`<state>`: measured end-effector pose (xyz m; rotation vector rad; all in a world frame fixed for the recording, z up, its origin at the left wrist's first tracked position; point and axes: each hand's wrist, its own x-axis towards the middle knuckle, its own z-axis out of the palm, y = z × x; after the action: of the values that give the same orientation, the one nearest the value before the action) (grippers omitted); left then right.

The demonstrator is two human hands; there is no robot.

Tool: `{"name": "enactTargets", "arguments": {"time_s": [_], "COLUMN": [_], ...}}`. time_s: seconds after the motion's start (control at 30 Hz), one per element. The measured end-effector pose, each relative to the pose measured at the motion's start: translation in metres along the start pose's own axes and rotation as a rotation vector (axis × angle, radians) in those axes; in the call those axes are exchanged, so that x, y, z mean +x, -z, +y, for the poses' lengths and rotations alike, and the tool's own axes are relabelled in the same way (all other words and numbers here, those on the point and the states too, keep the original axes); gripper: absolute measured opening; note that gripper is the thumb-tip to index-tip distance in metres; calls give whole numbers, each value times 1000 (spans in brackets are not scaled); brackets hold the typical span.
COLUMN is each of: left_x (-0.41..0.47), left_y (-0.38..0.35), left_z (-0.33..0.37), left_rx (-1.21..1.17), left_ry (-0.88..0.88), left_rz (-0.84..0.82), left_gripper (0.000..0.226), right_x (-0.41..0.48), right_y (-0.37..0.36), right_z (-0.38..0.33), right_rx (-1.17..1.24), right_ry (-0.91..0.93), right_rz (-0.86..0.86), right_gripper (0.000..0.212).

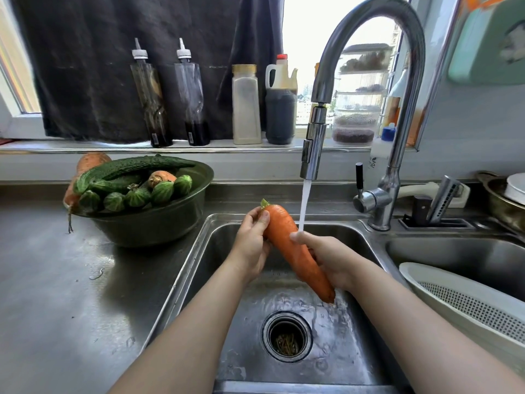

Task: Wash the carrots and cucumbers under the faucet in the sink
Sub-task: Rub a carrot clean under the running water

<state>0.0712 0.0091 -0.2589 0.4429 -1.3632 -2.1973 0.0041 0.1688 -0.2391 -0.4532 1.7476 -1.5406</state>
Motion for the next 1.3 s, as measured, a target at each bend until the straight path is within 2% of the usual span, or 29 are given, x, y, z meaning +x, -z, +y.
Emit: {"name": "enactTargets", "arguments": {"time_s": [0.17, 0.3, 0.4, 0.53, 0.7, 0.8, 0.87, 0.93, 1.0, 1.2, 1.3], "left_x": [0, 0, -2, -1, -6, -11, -12, -11, -10, -6, -7], "left_y": [0, 2, 4, 4, 1, 0, 2, 2, 1, 6, 7], "left_z": [1, 1, 2, 4, 8, 11, 12, 11, 7, 2, 4], "left_rx": [26, 93, 110, -39, -217, -148, -8, 96, 119, 169, 163], "left_ry": [3, -18, -28, 1, 74, 148, 124, 77, 64, 42, 40], "left_rz": [-11, -20, -21, 9, 2, -45, -85, -128, -131, -102, -111], "left_gripper": [41, 45, 53, 42, 36, 45, 53, 44, 38, 52, 54], "right_x": [-2, 0, 1, -3, -4, -7, -6, -5, -4, -12, -12], "right_y": [2, -2, -1, 11, 7, -11, -16, -15, -9, 3, -2], "right_z": [-1, 4, 4, -1, 0, -1, 0, 2, 4, -1, -1], "right_rx": [-33, -89, -144, -18, 109, 28, -66, -83, -71, 54, 37], "right_ry": [24, 118, 105, 52, 38, 57, 73, 52, 17, -5, 25], "right_rz": [-4, 62, 42, -174, -359, -287, -168, -78, -49, -237, -168], "right_gripper": [37, 55, 53, 34, 45, 41, 51, 67, 72, 39, 34]}}
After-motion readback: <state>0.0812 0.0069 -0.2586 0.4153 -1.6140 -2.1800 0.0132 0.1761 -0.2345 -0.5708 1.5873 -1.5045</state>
